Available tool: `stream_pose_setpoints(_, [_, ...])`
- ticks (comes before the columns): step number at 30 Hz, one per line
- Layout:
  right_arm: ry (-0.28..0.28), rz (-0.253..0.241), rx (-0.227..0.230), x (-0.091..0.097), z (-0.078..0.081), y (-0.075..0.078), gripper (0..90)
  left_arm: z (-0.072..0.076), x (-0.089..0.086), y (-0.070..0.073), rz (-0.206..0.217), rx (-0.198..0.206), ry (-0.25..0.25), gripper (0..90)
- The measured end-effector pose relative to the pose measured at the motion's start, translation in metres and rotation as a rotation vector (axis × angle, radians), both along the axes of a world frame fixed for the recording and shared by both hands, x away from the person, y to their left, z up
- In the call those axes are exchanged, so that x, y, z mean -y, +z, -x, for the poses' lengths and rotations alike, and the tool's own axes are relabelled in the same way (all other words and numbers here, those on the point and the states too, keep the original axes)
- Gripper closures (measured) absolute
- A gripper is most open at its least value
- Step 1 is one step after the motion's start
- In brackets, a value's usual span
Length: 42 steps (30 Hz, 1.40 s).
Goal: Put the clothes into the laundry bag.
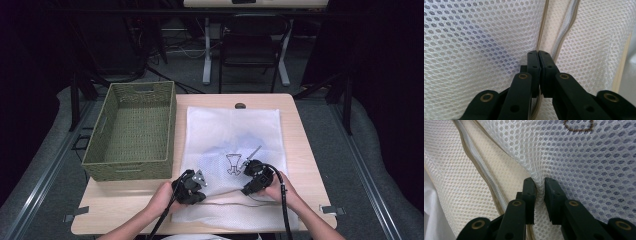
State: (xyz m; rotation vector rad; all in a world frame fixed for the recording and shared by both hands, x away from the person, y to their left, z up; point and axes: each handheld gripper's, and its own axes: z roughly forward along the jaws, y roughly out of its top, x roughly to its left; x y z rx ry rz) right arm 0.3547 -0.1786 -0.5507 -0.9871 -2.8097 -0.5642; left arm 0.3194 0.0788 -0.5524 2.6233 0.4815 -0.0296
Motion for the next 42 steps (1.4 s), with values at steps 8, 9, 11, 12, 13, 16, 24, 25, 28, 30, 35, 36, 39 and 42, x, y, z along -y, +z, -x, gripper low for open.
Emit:
stream_pose_setpoints(8, [0.019, -0.015, -0.007, 0.0, 0.0, 0.001, 67.3, -0.002, -0.001, 0.001, 0.014, -0.03, 0.002, 74.7])
stream_pose_setpoints(9, [0.022, -0.015, -0.006, 0.001, 0.0, 0.002, 65.7, -0.002, -0.001, 0.002, 0.015, -0.037, 0.0, 72.9])
stream_pose_setpoints(11, [0.03, -0.022, -0.009, 0.001, 0.0, 0.003, 62.2, -0.003, -0.002, 0.005, 0.022, -0.046, 0.007, 67.6])
stream_pose_setpoints(12, [0.03, -0.03, -0.009, 0.002, 0.0, 0.004, 60.4, -0.004, -0.003, 0.006, 0.031, -0.049, 0.011, 65.0])
stream_pose_setpoints(13, [0.028, -0.037, -0.013, 0.003, 0.0, 0.006, 56.8, -0.004, -0.003, 0.008, 0.027, -0.048, 0.015, 62.2])
stream_pose_setpoints(16, [0.03, -0.056, -0.004, 0.005, 0.0, 0.012, 44.4, -0.006, -0.005, 0.012, 0.028, -0.039, 0.047, 48.5])
stream_pose_setpoints(24, [0.003, -0.086, 0.057, 0.009, 0.003, 0.03, 17.5, -0.006, -0.012, 0.028, 0.045, 0.003, 0.102, 20.1])
stream_pose_setpoints(25, [-0.001, -0.089, 0.061, 0.01, 0.004, 0.032, 15.7, -0.006, -0.013, 0.031, 0.054, 0.006, 0.107, 18.6])
stream_pose_setpoints(28, [-0.005, -0.096, 0.086, 0.01, 0.005, 0.038, 13.1, -0.004, -0.019, 0.04, 0.077, 0.031, 0.133, 15.8])
stream_pose_setpoints(30, [-0.005, -0.082, 0.102, 0.007, 0.005, 0.042, 9.7, -0.001, -0.025, 0.047, 0.094, 0.049, 0.147, 15.5])
stream_pose_setpoints(35, [-0.011, -0.081, 0.139, 0.006, 0.01, 0.05, 3.5, 0.006, -0.047, 0.061, 0.123, 0.104, 0.199, 14.2])
stream_pose_setpoints(36, [-0.015, -0.081, 0.143, 0.007, 0.011, 0.052, 2.8, 0.007, -0.052, 0.063, 0.126, 0.116, 0.214, 14.0])
stream_pose_setpoints(39, [-0.037, -0.088, 0.164, 0.012, 0.017, 0.056, 1.2, 0.01, -0.067, 0.068, 0.132, 0.134, 0.256, 13.1])
stream_pose_setpoints(42, [-0.051, -0.09, 0.194, 0.021, 0.024, 0.06, 0.0, 0.013, -0.082, 0.071, 0.13, 0.142, 0.286, 12.1])
